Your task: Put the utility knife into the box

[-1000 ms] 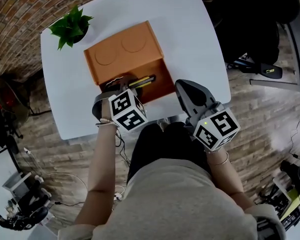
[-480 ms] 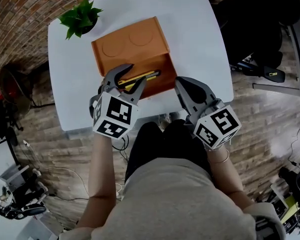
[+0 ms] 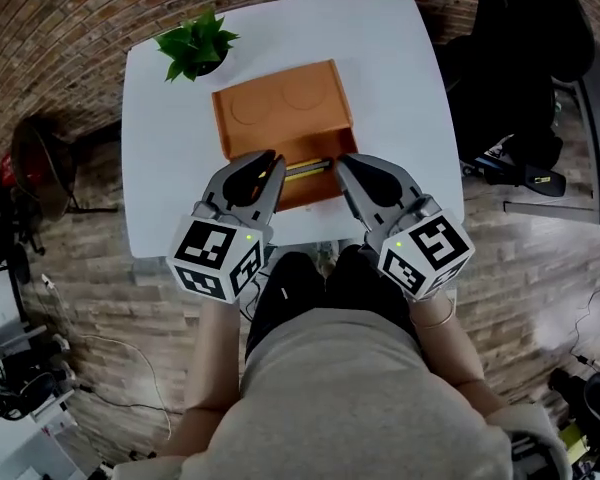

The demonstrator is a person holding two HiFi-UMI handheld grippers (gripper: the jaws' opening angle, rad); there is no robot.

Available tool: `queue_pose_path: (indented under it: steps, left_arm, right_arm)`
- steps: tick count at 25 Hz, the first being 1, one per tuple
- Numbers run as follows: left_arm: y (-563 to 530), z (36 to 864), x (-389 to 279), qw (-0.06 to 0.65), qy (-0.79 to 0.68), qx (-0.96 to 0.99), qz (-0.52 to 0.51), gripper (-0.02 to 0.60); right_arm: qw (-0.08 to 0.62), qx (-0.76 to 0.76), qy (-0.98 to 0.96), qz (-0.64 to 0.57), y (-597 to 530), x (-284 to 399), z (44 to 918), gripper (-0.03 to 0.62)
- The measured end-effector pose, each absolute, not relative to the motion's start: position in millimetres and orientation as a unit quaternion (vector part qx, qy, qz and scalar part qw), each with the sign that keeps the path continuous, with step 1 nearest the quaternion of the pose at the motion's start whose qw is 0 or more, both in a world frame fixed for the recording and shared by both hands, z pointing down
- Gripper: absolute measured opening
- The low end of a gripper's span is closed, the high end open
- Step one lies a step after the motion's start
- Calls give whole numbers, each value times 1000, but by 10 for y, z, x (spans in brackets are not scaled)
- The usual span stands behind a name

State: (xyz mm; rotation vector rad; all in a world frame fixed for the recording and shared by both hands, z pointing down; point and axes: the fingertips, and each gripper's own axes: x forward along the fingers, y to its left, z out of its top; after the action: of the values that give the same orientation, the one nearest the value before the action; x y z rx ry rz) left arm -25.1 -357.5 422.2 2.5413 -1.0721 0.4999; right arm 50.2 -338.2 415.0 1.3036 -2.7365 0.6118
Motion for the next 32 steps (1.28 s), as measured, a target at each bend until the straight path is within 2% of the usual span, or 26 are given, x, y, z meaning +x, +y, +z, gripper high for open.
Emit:
queue_pose_path:
  steps: [7, 22, 32]
  left_arm:
    - [-3486, 4079, -354, 170, -396, 890, 150, 11]
    - [-3284, 4020, -409, 150, -438, 877, 130, 8]
    - [-3125, 4085, -460, 163, -434, 876, 135, 8]
  right_arm:
    - [24, 397, -904, 161, -3438, 306, 3867, -2]
    - [91, 373, -912, 142, -3295, 35, 3892, -2]
    - [100, 358, -916, 149, -3130, -72, 3958, -2]
